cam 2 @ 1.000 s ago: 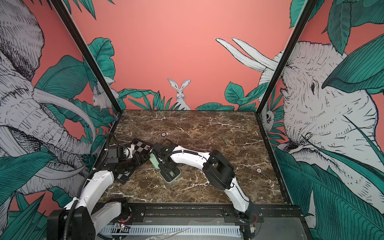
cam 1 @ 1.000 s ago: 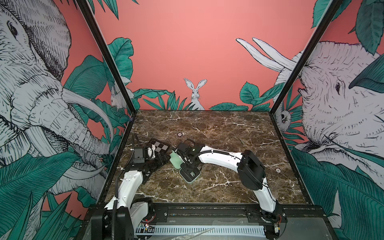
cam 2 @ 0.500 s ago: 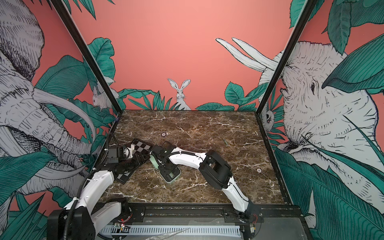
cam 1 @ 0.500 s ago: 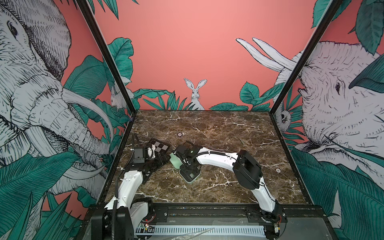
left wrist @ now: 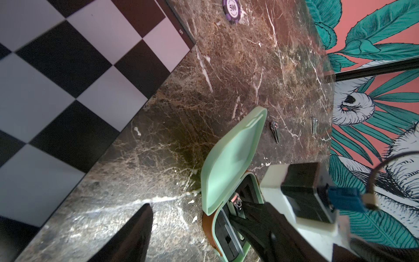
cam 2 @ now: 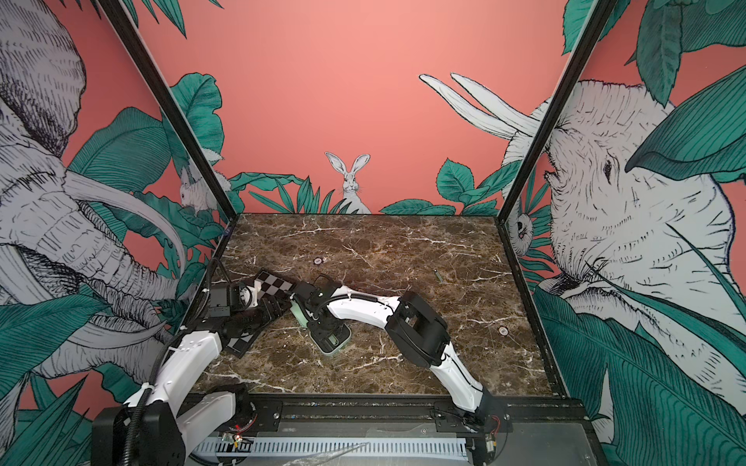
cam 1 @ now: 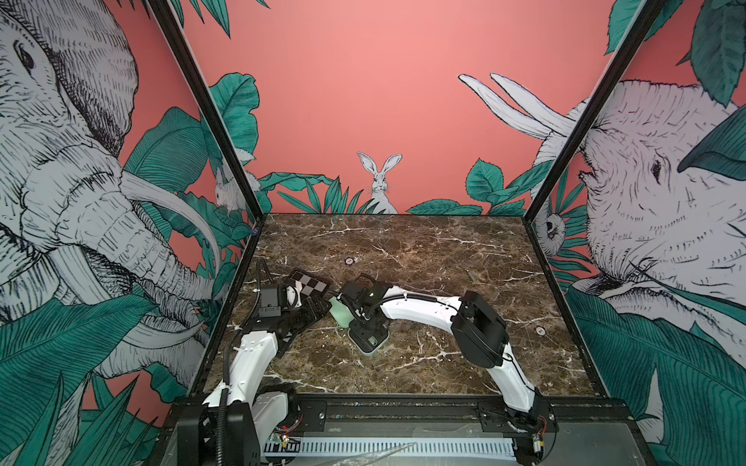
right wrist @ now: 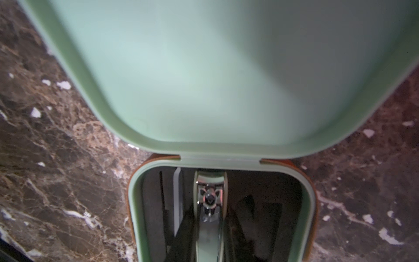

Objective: Organize nail clipper sets
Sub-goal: Place the nail clipper in the storage box, then pick up the nail clipper from the center of the board.

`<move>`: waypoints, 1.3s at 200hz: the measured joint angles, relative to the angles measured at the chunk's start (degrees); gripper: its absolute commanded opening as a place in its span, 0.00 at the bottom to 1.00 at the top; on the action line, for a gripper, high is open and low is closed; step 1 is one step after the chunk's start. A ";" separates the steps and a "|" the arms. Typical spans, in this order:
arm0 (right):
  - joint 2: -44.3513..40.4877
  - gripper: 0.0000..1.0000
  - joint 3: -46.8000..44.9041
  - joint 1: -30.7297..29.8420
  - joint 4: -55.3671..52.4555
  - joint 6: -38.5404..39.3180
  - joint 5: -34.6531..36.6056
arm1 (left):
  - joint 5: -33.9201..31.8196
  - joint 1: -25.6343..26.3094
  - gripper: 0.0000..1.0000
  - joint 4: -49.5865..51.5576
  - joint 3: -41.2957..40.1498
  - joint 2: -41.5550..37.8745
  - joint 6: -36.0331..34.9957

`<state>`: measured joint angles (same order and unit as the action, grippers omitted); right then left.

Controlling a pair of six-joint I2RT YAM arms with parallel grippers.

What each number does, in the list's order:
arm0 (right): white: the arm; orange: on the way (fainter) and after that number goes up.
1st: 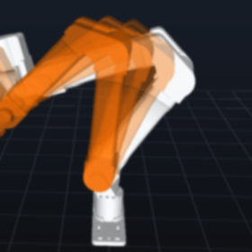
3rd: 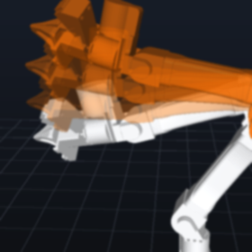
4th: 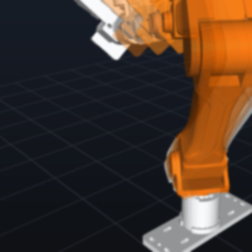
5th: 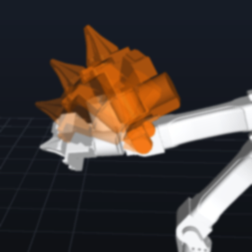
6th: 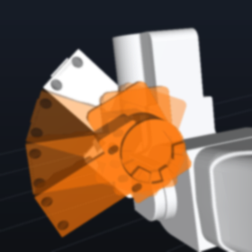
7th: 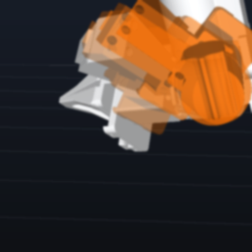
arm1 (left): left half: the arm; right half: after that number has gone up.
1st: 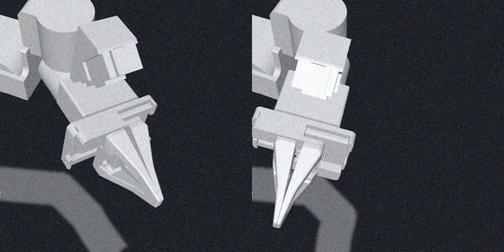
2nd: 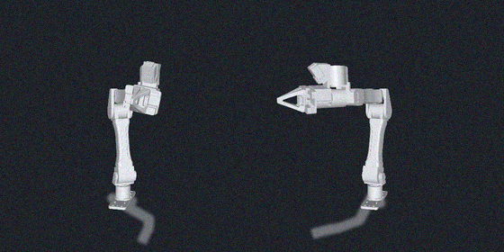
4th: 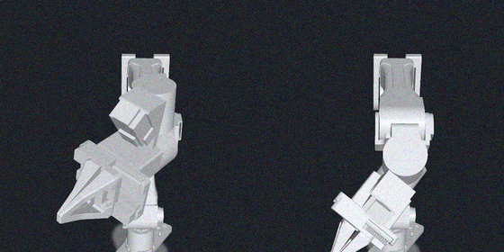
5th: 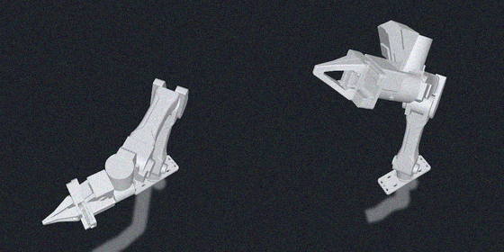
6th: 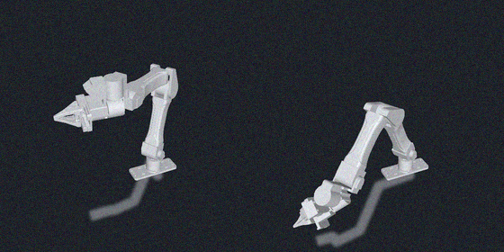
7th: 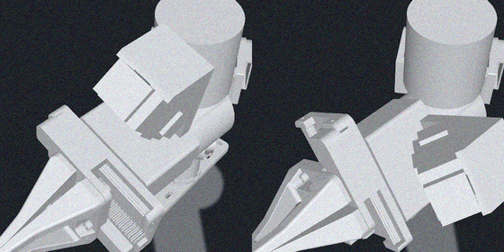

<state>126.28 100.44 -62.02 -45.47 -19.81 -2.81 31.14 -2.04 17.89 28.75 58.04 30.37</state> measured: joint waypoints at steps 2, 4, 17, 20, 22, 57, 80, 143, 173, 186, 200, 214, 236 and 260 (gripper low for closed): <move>0.00 0.15 0.00 0.00 0.00 0.09 0.02 | -0.02 0.02 0.77 0.00 0.00 0.00 0.00; 0.00 0.16 0.02 -0.02 0.00 0.11 0.02 | 0.00 0.02 0.77 0.00 0.00 0.00 0.00; 0.02 0.21 0.22 -0.11 -0.24 0.70 0.35 | -0.02 0.02 0.77 0.00 0.00 0.00 0.00; 0.04 0.22 0.28 -0.11 -0.33 0.72 0.44 | 0.00 0.02 0.77 0.00 0.00 0.00 0.00; 0.07 0.23 0.35 -0.11 -0.39 0.85 0.48 | 0.00 0.02 0.77 0.00 0.00 0.00 0.00; 0.33 0.32 1.07 -0.11 -1.44 1.22 1.05 | 0.00 0.00 0.77 0.00 0.00 0.00 0.00; 0.33 0.35 1.51 -0.11 -2.29 1.18 1.92 | 0.00 0.00 0.77 0.00 0.00 0.00 0.00; -0.09 0.32 2.89 0.00 -3.61 1.05 3.13 | 0.02 0.02 0.77 0.00 0.00 0.00 0.00; -1.53 0.28 2.89 0.50 -3.67 0.87 3.23 | 0.00 0.00 0.77 0.00 0.00 0.00 0.00; -2.34 0.25 2.89 0.81 -3.72 0.70 3.32 | 0.09 0.02 0.77 0.00 0.00 0.00 0.00; -2.99 0.28 2.84 1.62 -3.78 0.24 3.65 | 0.35 0.02 0.77 0.02 0.00 0.00 -0.02; -4.33 0.34 1.44 3.39 -2.97 -0.55 3.78 | 0.57 0.02 0.77 0.31 0.00 0.00 -0.24; -7.39 0.43 -1.70 8.70 -2.34 -0.79 4.31 | 0.94 0.02 0.77 0.98 0.00 0.00 -0.46; -8.50 0.48 -2.03 15.41 -1.88 0.11 5.11 | 1.14 0.02 0.77 1.20 0.00 0.00 -0.46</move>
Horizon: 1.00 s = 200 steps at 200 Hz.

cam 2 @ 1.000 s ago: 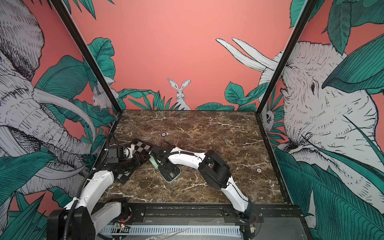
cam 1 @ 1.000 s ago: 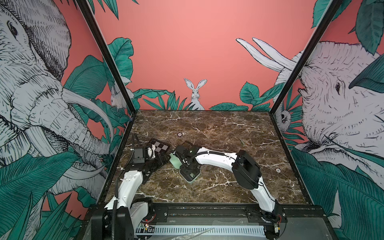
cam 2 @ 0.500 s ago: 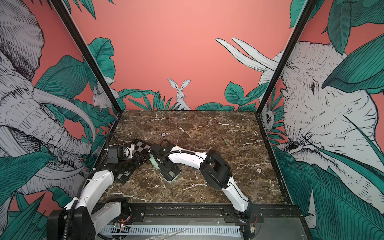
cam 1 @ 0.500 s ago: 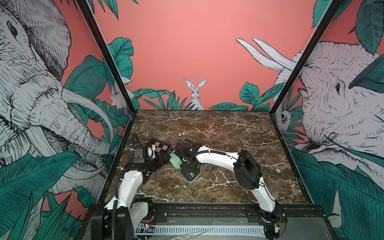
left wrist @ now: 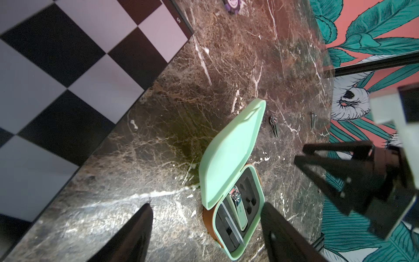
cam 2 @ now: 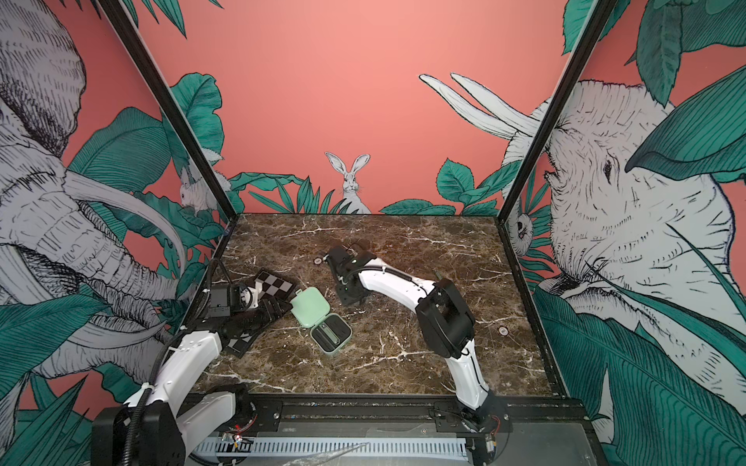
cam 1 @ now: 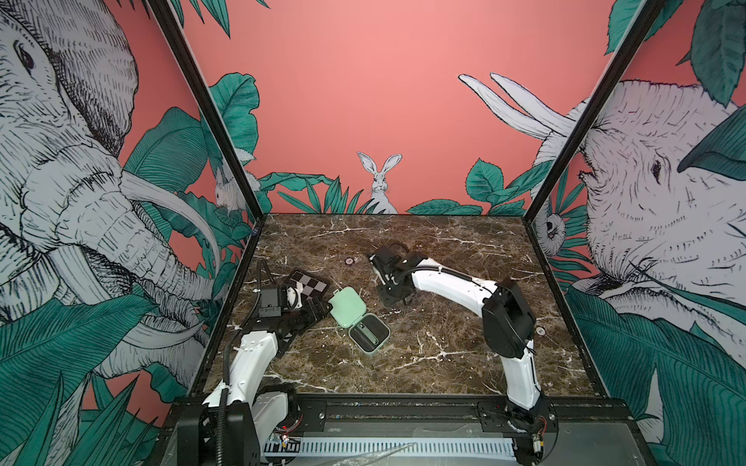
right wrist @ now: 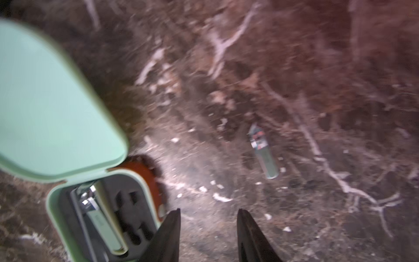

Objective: Organize nail clipper sets
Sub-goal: Pick up the nail clipper from the center of the board.

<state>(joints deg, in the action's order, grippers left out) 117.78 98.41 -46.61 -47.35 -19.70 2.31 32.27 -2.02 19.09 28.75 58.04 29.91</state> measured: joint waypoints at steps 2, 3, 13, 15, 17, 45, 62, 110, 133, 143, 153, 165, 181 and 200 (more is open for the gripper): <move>0.00 0.48 0.00 0.57 0.02 0.02 0.17 | 0.02 0.00 0.77 0.00 0.00 0.00 0.00; 0.00 0.48 0.00 0.72 0.04 0.09 0.20 | 0.02 0.00 0.77 0.00 0.00 0.00 0.00; 0.20 0.51 0.00 2.84 -0.07 0.87 0.59 | 0.11 0.00 0.77 -0.02 0.00 0.00 0.02; 0.31 0.51 0.00 3.23 -0.11 1.09 0.61 | 0.11 0.00 0.77 -0.02 0.00 0.00 0.02; 0.35 0.51 0.00 3.54 -0.11 1.25 0.68 | 0.13 0.00 0.77 -0.02 0.00 0.00 0.04; 1.44 0.56 0.37 6.43 -0.96 2.45 2.91 | 0.20 0.00 0.77 -0.04 0.00 -0.11 0.07; 0.92 0.59 -1.68 8.55 0.46 2.34 2.89 | 0.28 0.00 0.77 -0.07 0.00 -0.13 0.07; -1.97 0.61 -5.70 19.96 1.27 2.38 4.22 | 0.57 0.00 0.77 -0.26 -0.02 0.13 0.07; -2.69 0.60 -5.90 23.12 1.81 4.31 2.62 | 0.83 -0.02 0.77 -0.66 -0.02 0.55 0.07; -2.67 0.60 -5.90 22.53 2.19 5.88 1.18 | 0.90 -0.02 0.77 -0.87 -0.04 0.72 0.07; -2.64 0.59 -5.90 20.79 2.34 7.54 0.11 | 0.92 0.00 0.77 -1.20 -0.15 0.92 0.07; -2.60 0.59 -5.88 17.53 2.64 9.49 -1.03 | 0.92 -0.02 0.77 -1.53 -0.44 1.11 0.09; -2.10 0.58 -5.70 13.09 3.28 11.26 -2.45 | 0.94 -0.02 0.77 -1.64 -0.74 1.36 0.24; -0.94 0.55 -5.31 8.96 3.65 12.63 -5.03 | 0.98 -0.02 0.77 -1.66 -0.79 1.60 0.26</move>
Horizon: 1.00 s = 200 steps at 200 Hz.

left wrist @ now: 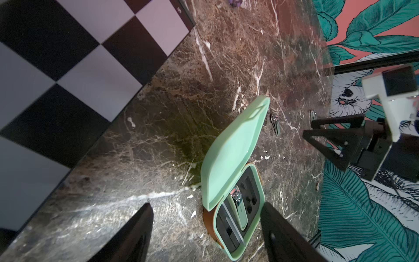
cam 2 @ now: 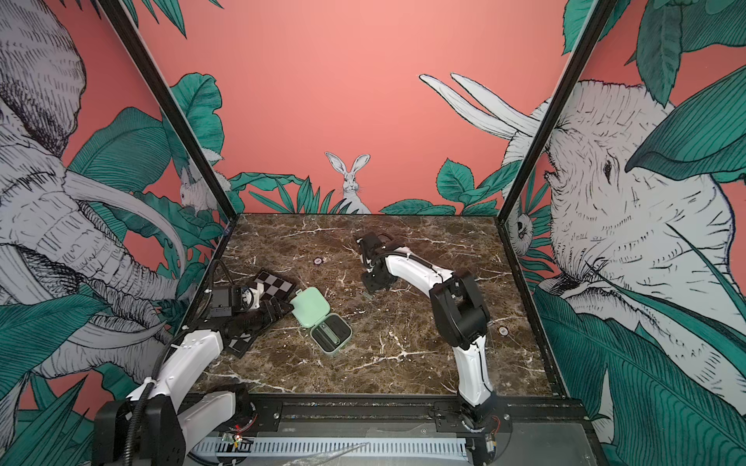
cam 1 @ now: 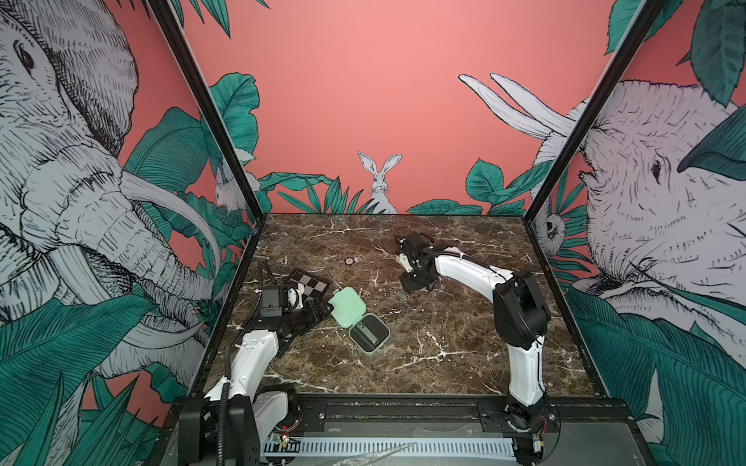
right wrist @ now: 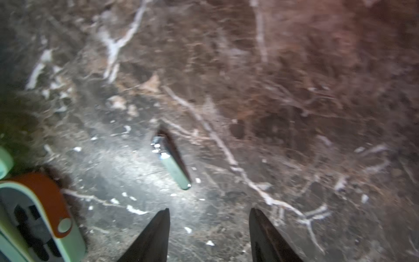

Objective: Organize nail clipper sets
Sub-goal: Pick up the nail clipper from the center of the board.

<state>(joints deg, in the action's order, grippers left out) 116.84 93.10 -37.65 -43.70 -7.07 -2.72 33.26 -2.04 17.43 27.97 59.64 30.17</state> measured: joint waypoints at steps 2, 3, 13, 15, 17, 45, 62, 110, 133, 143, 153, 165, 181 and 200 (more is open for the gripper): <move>0.20 0.54 0.13 -0.31 0.02 0.11 -0.24 | -0.02 0.00 0.77 0.00 0.00 0.02 0.00; 0.24 0.54 0.17 -0.37 0.00 0.11 -0.33 | -0.02 0.00 0.77 0.00 0.00 0.02 0.00; 1.22 0.51 1.14 -1.09 -0.28 0.50 -1.14 | -0.02 0.00 0.77 0.00 0.00 0.04 0.00; 1.51 0.51 1.42 -1.20 -0.31 0.70 -1.29 | -0.02 0.00 0.77 0.00 0.00 0.04 0.00; 1.75 0.51 1.62 -1.31 -0.35 0.90 -1.38 | 0.00 0.02 0.77 0.00 0.00 0.04 0.00; 6.01 0.51 6.40 -2.16 -0.79 1.66 -2.23 | 0.11 0.00 0.77 -0.04 0.00 0.15 0.02; 7.98 0.53 8.02 -2.51 -1.03 1.81 -1.97 | 0.15 0.00 0.77 -0.04 0.00 0.17 0.02; 9.97 0.49 9.57 -2.97 -2.47 1.88 -0.92 | 0.15 0.00 0.77 -0.04 0.00 0.20 0.02; 10.10 0.44 10.36 -2.97 -2.64 1.90 -0.70 | 0.17 0.02 0.77 -0.04 0.00 0.37 0.02; 10.25 0.40 10.67 -2.97 -2.82 2.03 -0.63 | 0.20 0.02 0.77 -0.07 0.00 0.46 0.02; 10.56 0.37 10.99 -2.97 -2.86 2.01 -0.52 | 0.20 0.00 0.77 -0.07 0.00 0.46 0.02; 11.06 0.35 11.26 -2.97 -2.93 2.05 -0.48 | 0.20 0.00 0.77 -0.07 0.00 0.46 0.02; 12.04 0.35 11.76 -2.97 -3.21 2.16 -0.44 | 0.20 0.00 0.77 -0.07 0.00 0.46 0.02; 13.40 0.35 12.46 -2.97 -3.45 2.16 -0.22 | 0.22 0.00 0.77 -0.07 0.00 0.46 0.02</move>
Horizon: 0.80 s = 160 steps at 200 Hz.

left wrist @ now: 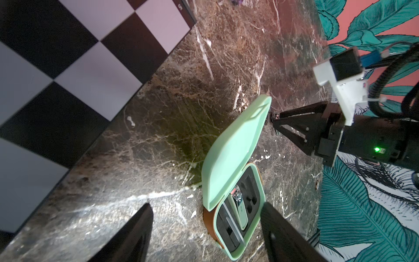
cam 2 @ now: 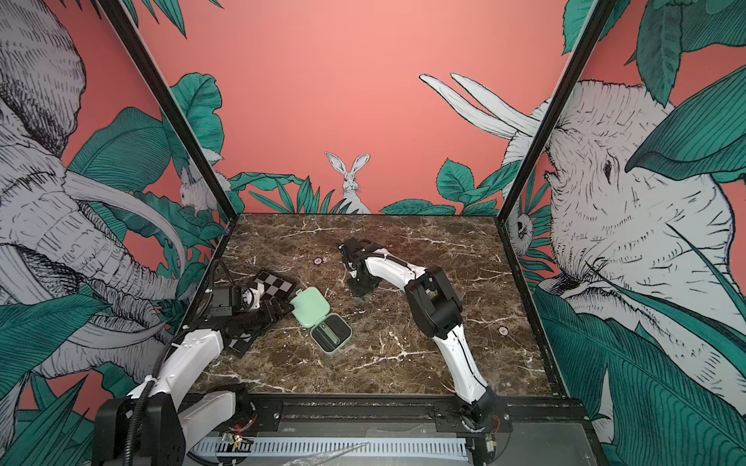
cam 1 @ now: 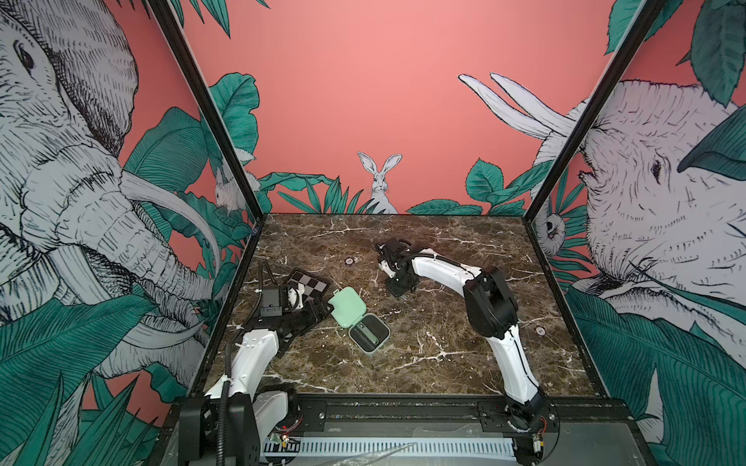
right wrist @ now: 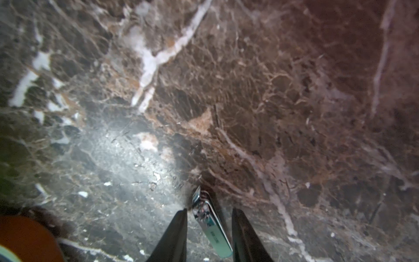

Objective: Organize nail clipper sets
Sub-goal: Pick up the nail clipper from the center of the board, then place the nail clipper in the storage box.

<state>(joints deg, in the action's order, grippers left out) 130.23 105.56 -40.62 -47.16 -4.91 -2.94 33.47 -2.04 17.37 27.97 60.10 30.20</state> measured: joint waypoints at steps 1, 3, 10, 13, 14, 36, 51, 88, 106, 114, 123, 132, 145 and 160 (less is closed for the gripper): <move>0.07 0.35 0.02 0.00 0.00 0.00 0.00 | 0.00 0.00 0.77 0.00 0.00 0.00 -0.02; 0.26 0.34 0.11 0.00 -0.04 0.00 -0.02 | 0.00 0.02 0.77 0.00 0.00 0.00 0.00; 0.61 0.32 0.48 0.00 -0.20 0.00 0.02 | 0.00 0.00 0.77 0.00 0.00 0.00 0.00; 0.66 0.31 0.68 0.00 -0.31 0.00 0.15 | 0.00 0.00 0.77 0.00 0.00 0.00 -0.02; 0.66 0.30 0.72 0.00 -0.31 0.00 0.15 | 0.00 0.00 0.77 0.00 0.00 0.00 -0.02; 0.85 0.21 1.49 0.00 -0.26 -0.04 0.39 | 0.00 0.02 0.77 0.00 0.00 0.00 0.00; 0.85 0.13 1.49 0.00 -0.28 -0.09 0.52 | 0.00 0.02 0.77 0.00 0.00 0.00 0.00; 0.24 0.08 0.85 -0.76 -0.28 -0.85 0.72 | -0.02 0.00 0.77 0.00 0.00 0.00 0.00; -1.55 0.08 -0.98 -2.62 -0.37 -1.33 1.05 | -0.02 0.00 0.77 0.00 0.00 0.00 -0.02; -2.91 0.08 -2.10 -3.89 -0.42 -1.66 1.18 | -0.02 0.00 0.77 0.00 0.00 0.00 0.00; -4.98 0.08 -3.48 -5.88 -0.39 -2.21 1.68 | -0.04 0.00 0.77 0.00 0.00 0.00 -0.02; -6.91 0.08 -4.52 -7.78 -0.52 -2.64 1.92 | -0.04 0.00 0.77 0.02 0.00 0.00 -0.02; -9.55 0.08 -5.44 -10.78 -0.50 -3.63 2.01 | -0.04 0.00 0.77 0.02 0.00 0.00 -0.02; -11.52 0.08 -5.81 -13.90 -0.24 -4.81 1.77 | -0.04 0.02 0.77 0.00 0.00 0.00 -0.02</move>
<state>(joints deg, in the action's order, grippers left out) 118.72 99.74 -54.52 -47.40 -9.72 -1.17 33.43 -2.02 17.37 27.97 60.10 30.17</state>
